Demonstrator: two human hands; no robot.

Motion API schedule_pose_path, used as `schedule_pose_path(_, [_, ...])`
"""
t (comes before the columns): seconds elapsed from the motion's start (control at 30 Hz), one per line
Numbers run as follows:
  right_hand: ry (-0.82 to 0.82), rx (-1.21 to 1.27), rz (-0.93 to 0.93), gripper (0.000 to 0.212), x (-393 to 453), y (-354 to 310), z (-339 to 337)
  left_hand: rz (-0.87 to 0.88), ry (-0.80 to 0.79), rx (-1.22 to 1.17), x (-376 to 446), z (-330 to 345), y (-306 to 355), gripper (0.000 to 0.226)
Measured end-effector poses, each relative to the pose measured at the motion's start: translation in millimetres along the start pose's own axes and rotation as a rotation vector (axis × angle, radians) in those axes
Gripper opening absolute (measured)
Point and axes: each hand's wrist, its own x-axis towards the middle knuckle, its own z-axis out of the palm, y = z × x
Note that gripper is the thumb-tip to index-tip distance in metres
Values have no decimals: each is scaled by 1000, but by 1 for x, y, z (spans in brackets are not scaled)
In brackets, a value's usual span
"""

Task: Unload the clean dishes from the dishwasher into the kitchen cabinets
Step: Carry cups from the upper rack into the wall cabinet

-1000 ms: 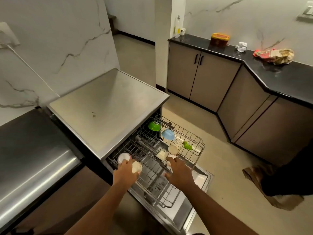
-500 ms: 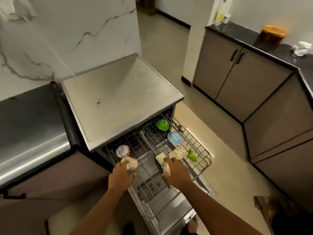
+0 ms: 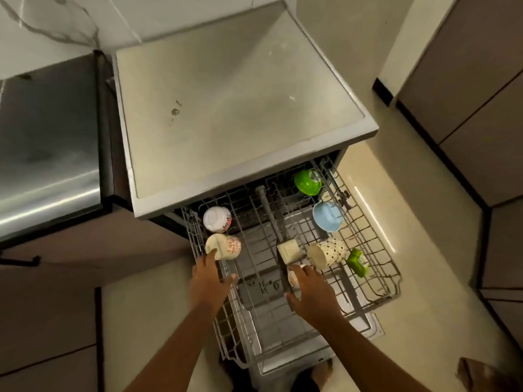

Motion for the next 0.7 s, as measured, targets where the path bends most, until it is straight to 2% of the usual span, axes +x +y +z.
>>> schedule_pose_path(0.2, [-7, 25, -16, 68, 41, 1, 28, 107, 76, 310, 50, 17, -22, 100])
schedule_pose_path(0.37, [-9, 54, -40, 65, 75, -11, 52, 179, 50, 459, 86, 36, -40, 105])
schedule_pose_path(0.43, [-18, 62, -46, 67, 91, -18, 63, 195, 91, 513, 92, 41, -44, 106])
schedule_pose_path(0.6, [3, 43, -86, 63, 137, -34, 78, 211, 225, 478, 94, 42, -45, 90])
schedule_pose_path(0.7, [2, 12, -77, 58, 167, -47, 77, 235, 204, 414, 90, 39, -44, 84])
